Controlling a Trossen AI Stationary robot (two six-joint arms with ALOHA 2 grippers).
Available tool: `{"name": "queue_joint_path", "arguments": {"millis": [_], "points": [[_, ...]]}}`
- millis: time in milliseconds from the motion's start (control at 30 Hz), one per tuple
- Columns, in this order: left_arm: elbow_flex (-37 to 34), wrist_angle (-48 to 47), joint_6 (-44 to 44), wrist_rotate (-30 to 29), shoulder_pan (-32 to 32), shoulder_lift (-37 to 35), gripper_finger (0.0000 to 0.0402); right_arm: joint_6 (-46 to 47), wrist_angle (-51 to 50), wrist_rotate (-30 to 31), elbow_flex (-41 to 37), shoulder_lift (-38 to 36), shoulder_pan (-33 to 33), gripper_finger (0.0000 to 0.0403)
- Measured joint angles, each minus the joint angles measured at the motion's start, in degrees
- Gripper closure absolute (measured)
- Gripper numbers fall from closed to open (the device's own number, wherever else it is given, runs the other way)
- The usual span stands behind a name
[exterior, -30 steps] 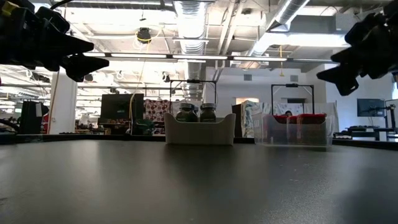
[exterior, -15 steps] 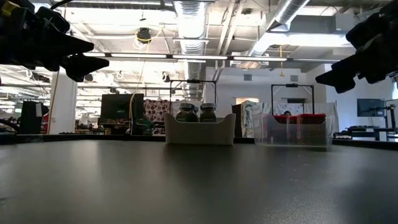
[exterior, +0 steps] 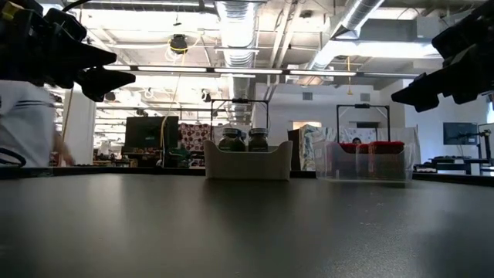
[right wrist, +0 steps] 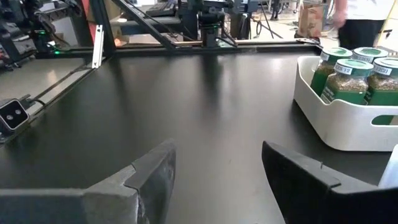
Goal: Sort spices by type
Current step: Return to Home Position
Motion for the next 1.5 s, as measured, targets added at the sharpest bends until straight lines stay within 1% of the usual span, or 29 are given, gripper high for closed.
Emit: {"name": "queue_joint_path", "arguments": {"millis": [400, 1500], "points": [[0.0, 0.0, 0.0, 0.0, 0.0, 0.0, 0.0105, 0.0, 0.2, 0.0, 0.0, 4.2, 0.0, 0.0137], [0.0, 0.0, 0.0, 0.0, 0.0, 0.0, 0.0105, 0.0, 0.4, 0.0, -0.1, 4.3, 0.0, 0.0137]]}}
